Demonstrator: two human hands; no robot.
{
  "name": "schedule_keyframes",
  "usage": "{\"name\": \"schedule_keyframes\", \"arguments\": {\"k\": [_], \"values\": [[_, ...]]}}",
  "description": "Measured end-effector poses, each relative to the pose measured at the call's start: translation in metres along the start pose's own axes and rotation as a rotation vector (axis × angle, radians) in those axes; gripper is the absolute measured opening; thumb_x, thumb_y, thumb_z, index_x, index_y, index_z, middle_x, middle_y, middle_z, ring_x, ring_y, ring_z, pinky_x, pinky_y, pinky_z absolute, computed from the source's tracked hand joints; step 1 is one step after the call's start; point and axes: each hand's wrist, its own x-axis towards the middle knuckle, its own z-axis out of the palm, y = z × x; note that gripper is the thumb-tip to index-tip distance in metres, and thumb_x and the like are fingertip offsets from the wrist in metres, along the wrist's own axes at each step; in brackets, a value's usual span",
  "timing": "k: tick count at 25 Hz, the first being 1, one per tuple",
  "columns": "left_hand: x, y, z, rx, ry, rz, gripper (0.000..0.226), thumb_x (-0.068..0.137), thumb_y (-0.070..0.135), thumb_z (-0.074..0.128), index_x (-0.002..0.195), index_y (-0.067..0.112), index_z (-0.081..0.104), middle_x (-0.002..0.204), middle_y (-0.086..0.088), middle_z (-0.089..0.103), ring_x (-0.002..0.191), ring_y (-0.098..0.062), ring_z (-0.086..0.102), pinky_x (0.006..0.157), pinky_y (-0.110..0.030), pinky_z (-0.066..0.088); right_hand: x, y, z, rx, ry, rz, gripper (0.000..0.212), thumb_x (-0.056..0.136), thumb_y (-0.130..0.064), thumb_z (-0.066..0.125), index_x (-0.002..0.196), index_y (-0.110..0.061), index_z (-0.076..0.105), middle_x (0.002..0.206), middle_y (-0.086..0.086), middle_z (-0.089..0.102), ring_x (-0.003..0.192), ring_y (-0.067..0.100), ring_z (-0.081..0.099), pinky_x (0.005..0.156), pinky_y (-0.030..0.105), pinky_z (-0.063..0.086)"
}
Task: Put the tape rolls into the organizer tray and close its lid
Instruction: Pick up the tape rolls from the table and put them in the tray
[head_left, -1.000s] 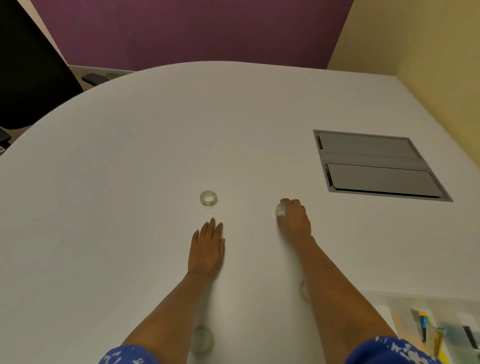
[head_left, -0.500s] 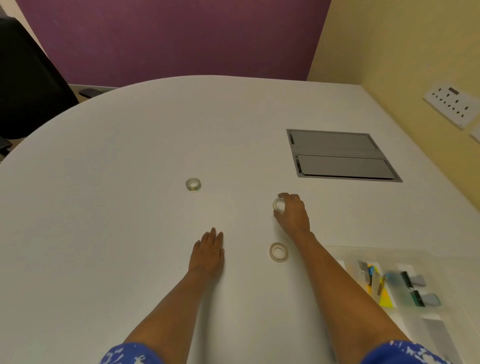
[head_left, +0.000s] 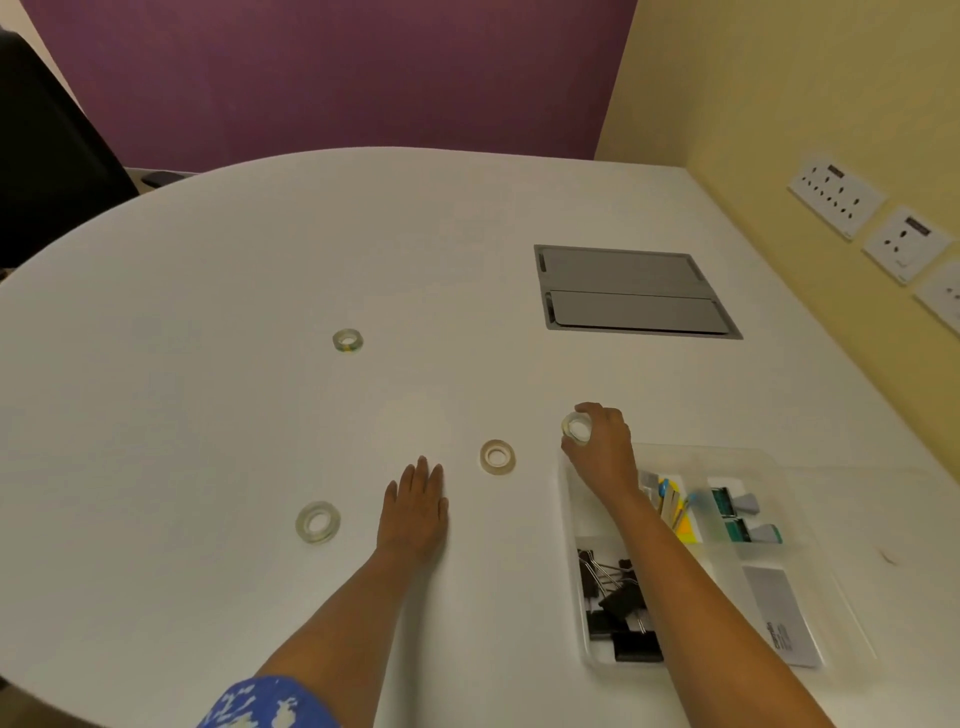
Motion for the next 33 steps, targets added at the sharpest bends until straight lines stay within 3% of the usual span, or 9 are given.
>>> {"name": "schedule_keyframes", "arguments": {"k": [5, 11, 16, 28, 31, 33], "values": [[-0.015, 0.012, 0.011, -0.01, 0.007, -0.017, 0.052, 0.104, 0.029, 0.02, 0.153, 0.016, 0.007, 0.162, -0.006, 0.001, 0.15, -0.023, 0.005, 0.122, -0.04, 0.008, -0.025, 0.028, -0.004, -0.054, -0.01, 0.05, 0.048, 0.083, -0.008, 0.067, 0.128, -0.01, 0.052, 0.131, 0.017, 0.047, 0.118, 0.033, 0.048, 0.088, 0.034, 0.045], [-0.024, 0.02, 0.019, -0.045, 0.015, -0.037, 0.053, 0.104, 0.03, 0.019, 0.153, 0.017, 0.004, 0.162, -0.007, -0.004, 0.15, -0.023, -0.001, 0.123, -0.041, 0.002, -0.033, 0.041, 0.005, -0.229, -0.219, 0.031, 0.048, 0.087, -0.008, 0.059, 0.133, -0.007, 0.046, 0.131, 0.017, 0.048, 0.119, 0.032, 0.049, 0.088, 0.038, 0.048], [-0.024, 0.016, 0.02, -0.081, 0.012, -0.043, 0.053, 0.104, 0.031, 0.018, 0.153, 0.019, 0.001, 0.162, -0.004, -0.008, 0.15, -0.021, -0.006, 0.123, -0.038, -0.002, -0.032, 0.038, 0.016, -0.184, -0.235, 0.074, 0.048, 0.088, -0.011, 0.062, 0.132, -0.005, 0.045, 0.13, 0.016, 0.051, 0.118, 0.031, 0.051, 0.088, 0.036, 0.048], [-0.027, 0.01, 0.034, -0.133, 0.087, -0.026, 0.054, 0.103, 0.034, 0.015, 0.152, 0.024, -0.006, 0.161, 0.001, -0.014, 0.149, -0.016, -0.014, 0.122, -0.036, -0.009, -0.034, 0.035, 0.007, -0.044, -0.116, 0.163, 0.049, 0.082, -0.004, 0.07, 0.127, -0.003, 0.05, 0.129, 0.02, 0.047, 0.115, 0.034, 0.054, 0.089, 0.035, 0.048], [-0.028, 0.01, 0.037, -0.111, 0.134, -0.028, 0.054, 0.103, 0.035, 0.015, 0.152, 0.026, -0.005, 0.161, 0.002, -0.013, 0.149, -0.015, -0.012, 0.121, -0.036, -0.009, -0.031, 0.014, 0.007, -0.042, 0.046, 0.077, 0.037, 0.085, -0.003, 0.065, 0.121, -0.01, 0.056, 0.125, 0.014, 0.052, 0.117, 0.029, 0.051, 0.079, 0.029, 0.047], [-0.028, 0.01, 0.039, -0.104, 0.156, -0.029, 0.054, 0.103, 0.036, 0.015, 0.152, 0.026, -0.004, 0.161, 0.003, -0.011, 0.149, -0.015, -0.012, 0.122, -0.035, -0.008, -0.027, -0.007, 0.014, -0.051, 0.057, -0.04, 0.031, 0.088, -0.006, 0.063, 0.119, -0.013, 0.059, 0.123, 0.01, 0.054, 0.118, 0.024, 0.049, 0.077, 0.025, 0.044]]}}
